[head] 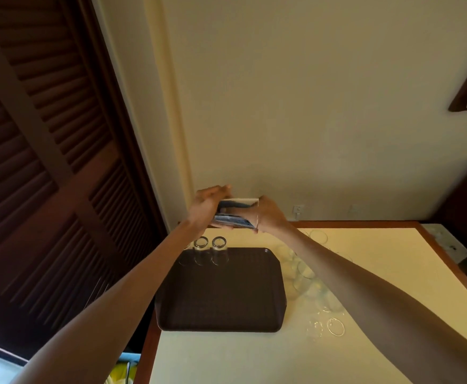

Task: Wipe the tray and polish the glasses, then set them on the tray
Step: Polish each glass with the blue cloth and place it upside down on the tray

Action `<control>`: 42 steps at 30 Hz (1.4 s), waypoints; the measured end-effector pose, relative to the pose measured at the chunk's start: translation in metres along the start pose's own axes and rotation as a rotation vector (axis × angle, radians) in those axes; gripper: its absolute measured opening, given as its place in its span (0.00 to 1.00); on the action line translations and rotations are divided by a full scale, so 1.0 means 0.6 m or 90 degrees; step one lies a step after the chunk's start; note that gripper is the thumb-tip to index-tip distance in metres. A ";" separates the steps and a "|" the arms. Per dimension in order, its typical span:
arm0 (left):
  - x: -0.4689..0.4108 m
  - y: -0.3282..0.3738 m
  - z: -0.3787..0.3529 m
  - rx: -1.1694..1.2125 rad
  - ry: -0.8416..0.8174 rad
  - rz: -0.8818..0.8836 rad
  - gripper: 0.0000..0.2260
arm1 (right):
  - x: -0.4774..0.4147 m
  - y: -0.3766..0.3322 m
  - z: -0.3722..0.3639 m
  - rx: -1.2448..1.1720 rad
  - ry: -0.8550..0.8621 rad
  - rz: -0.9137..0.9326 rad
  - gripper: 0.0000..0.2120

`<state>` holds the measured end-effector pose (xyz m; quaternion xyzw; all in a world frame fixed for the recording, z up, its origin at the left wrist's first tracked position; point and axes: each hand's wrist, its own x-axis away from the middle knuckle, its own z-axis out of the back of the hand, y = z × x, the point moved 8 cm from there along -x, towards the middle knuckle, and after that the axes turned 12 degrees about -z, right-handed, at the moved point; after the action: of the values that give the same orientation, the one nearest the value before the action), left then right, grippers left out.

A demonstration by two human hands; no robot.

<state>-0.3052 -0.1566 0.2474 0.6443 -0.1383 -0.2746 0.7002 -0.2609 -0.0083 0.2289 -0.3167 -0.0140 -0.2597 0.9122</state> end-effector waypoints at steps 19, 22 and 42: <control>0.005 -0.009 0.014 -0.019 0.030 -0.060 0.21 | 0.005 -0.003 -0.026 -0.077 -0.056 -0.001 0.18; 0.008 -0.039 0.001 0.118 -0.008 0.137 0.22 | 0.037 -0.046 0.032 0.234 0.269 0.194 0.04; 0.002 -0.056 0.017 0.120 0.034 0.177 0.22 | 0.040 -0.063 0.037 0.175 0.245 0.167 0.06</control>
<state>-0.3167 -0.1667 0.2156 0.6889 -0.2325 -0.1440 0.6713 -0.2553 -0.0315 0.2724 -0.1335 0.1653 -0.1906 0.9584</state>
